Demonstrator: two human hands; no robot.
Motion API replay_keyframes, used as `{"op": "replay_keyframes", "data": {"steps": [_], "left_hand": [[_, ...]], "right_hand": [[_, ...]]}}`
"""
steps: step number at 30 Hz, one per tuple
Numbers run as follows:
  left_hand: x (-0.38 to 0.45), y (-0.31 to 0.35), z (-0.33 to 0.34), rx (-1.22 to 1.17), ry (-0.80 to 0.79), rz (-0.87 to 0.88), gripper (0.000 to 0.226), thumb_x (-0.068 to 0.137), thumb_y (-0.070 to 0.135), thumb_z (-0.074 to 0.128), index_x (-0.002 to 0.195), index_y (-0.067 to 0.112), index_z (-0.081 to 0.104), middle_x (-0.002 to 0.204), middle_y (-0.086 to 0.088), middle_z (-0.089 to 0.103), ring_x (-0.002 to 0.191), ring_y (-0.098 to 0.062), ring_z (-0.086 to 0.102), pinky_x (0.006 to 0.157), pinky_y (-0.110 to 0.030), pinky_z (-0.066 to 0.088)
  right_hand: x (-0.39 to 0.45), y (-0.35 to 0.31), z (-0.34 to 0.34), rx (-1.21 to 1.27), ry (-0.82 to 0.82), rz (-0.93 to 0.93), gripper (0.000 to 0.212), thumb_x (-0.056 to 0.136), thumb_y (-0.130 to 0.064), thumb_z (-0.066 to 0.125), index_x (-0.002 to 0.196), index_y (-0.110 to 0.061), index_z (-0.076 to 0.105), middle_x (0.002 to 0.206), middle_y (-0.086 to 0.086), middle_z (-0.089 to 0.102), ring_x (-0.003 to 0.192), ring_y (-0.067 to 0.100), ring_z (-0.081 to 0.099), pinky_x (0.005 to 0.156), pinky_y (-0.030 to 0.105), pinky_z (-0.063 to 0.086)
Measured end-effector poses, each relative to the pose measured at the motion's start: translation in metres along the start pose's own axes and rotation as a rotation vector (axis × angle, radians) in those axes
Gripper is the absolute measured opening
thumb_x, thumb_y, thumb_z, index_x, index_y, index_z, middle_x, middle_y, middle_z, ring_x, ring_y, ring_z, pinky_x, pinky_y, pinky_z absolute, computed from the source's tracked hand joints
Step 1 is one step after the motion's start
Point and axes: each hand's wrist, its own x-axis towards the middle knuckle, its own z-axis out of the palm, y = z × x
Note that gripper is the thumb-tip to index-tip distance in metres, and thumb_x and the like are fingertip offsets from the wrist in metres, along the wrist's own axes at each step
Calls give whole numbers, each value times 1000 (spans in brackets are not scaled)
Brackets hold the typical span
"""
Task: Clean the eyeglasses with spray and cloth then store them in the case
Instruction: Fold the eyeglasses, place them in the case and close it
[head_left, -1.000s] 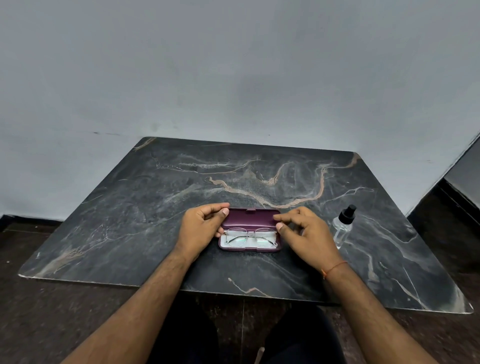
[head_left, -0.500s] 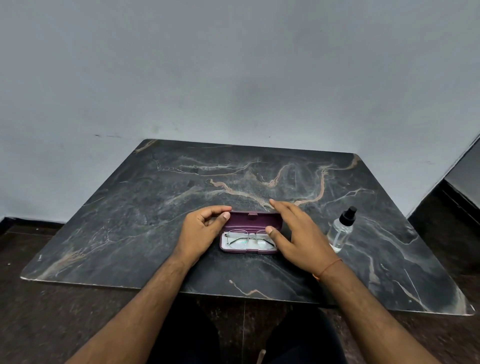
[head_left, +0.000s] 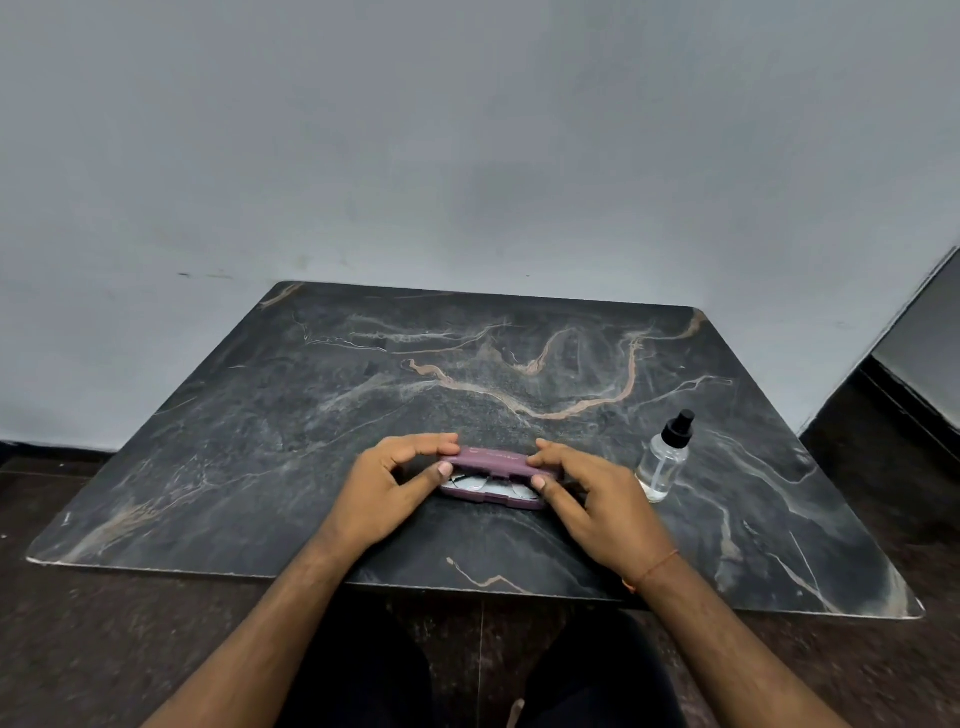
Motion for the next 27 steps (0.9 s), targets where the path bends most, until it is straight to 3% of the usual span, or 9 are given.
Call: {"op": "replay_keyframes", "data": {"steps": [11, 15, 20, 27], "left_hand": [[-10, -2, -4, 61, -86, -15, 22, 84, 25, 94, 98, 40, 85, 127, 27, 77, 129, 0, 66, 117, -34, 47], [-8, -2, -3, 26, -102, -33, 19, 83, 21, 95, 92, 35, 86, 125, 23, 78, 127, -2, 68, 118, -37, 48], [-7, -2, -4, 0, -116, -34, 29, 79, 16, 97, 96, 35, 83, 124, 24, 78, 125, -2, 70, 116, -33, 49], [-7, -2, -4, -3, -139, -48, 36, 78, 14, 97, 102, 36, 80, 125, 23, 78, 126, 1, 69, 116, -28, 50]], "right_hand": [[-10, 7, 1, 21, -25, -8, 24, 93, -33, 80, 116, -37, 73, 138, -21, 68, 127, -9, 58, 108, 19, 47], [-12, 9, 2, 152, -31, 99, 43, 90, -33, 83, 130, -37, 69, 132, -22, 71, 123, -3, 66, 108, 25, 53], [-10, 10, 2, 361, -78, 217, 59, 84, -17, 90, 136, -31, 64, 130, -20, 74, 129, 0, 65, 114, 33, 52], [-8, 12, 1, 379, -86, 263, 68, 78, -12, 94, 134, -35, 63, 127, -19, 75, 129, -1, 65, 115, 36, 51]]}}
